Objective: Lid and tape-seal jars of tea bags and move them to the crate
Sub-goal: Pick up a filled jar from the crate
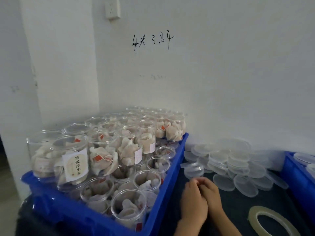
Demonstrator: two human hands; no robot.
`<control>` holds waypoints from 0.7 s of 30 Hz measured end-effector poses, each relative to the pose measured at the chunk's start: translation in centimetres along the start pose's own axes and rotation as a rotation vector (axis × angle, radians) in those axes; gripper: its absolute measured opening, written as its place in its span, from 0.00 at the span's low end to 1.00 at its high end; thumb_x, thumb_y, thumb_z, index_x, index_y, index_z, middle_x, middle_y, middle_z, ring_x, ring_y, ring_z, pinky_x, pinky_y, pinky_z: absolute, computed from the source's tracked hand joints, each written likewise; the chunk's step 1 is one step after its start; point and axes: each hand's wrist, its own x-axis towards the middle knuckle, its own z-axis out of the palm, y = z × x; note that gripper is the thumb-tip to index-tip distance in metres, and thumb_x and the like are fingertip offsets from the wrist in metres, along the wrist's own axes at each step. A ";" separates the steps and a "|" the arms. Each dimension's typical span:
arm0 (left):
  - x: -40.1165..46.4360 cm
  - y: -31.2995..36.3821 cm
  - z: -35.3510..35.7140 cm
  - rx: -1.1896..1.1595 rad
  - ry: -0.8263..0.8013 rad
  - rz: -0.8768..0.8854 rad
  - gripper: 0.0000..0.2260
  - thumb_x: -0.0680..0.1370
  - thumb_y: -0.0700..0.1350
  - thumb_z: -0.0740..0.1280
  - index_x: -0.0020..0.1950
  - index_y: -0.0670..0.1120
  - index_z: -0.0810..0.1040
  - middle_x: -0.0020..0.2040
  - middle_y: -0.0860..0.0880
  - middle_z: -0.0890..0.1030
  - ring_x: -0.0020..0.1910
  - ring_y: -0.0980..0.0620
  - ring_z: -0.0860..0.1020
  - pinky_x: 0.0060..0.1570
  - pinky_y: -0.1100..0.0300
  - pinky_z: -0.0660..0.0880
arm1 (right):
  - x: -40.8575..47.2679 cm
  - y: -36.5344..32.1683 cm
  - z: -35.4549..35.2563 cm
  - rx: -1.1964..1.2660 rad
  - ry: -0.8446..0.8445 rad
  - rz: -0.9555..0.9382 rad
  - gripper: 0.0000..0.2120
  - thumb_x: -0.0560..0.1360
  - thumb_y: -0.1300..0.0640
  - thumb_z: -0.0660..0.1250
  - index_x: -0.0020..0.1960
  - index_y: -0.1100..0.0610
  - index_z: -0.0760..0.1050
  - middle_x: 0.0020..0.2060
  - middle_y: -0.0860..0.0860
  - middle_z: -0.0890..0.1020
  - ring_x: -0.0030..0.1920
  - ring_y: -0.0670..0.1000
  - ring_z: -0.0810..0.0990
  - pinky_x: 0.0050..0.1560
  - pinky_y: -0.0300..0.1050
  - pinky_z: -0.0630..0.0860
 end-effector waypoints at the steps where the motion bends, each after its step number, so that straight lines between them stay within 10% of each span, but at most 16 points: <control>1: -0.1 0.9 -1.0 0.003 0.080 0.031 0.10 0.82 0.45 0.59 0.62 0.57 0.71 0.57 0.57 0.74 0.53 0.62 0.74 0.51 0.66 0.71 | 0.1 -1.5 0.6 0.045 -0.021 -0.027 0.12 0.77 0.72 0.57 0.48 0.66 0.79 0.42 0.61 0.83 0.47 0.60 0.82 0.44 0.47 0.78; 9: -0.1 5.0 -12.6 0.324 0.365 0.046 0.15 0.83 0.42 0.56 0.69 0.45 0.64 0.66 0.46 0.70 0.65 0.48 0.71 0.60 0.55 0.72 | 0.8 -10.8 7.4 0.333 -0.219 -0.070 0.12 0.77 0.72 0.57 0.54 0.65 0.77 0.49 0.63 0.82 0.50 0.60 0.80 0.57 0.56 0.76; 14: 0.6 3.7 -18.8 0.488 0.416 -0.042 0.21 0.80 0.44 0.62 0.72 0.43 0.61 0.68 0.42 0.69 0.65 0.44 0.70 0.61 0.53 0.71 | 0.9 -12.9 12.0 0.215 -0.355 -0.065 0.17 0.76 0.70 0.59 0.62 0.59 0.72 0.56 0.56 0.79 0.51 0.51 0.80 0.40 0.35 0.78; 21: 3.4 0.4 -23.0 0.690 0.575 0.068 0.18 0.79 0.40 0.63 0.69 0.45 0.68 0.67 0.45 0.70 0.65 0.46 0.69 0.60 0.57 0.70 | 2.2 -12.1 16.8 0.076 -0.383 -0.056 0.34 0.73 0.70 0.68 0.72 0.58 0.56 0.52 0.51 0.75 0.51 0.49 0.77 0.43 0.33 0.75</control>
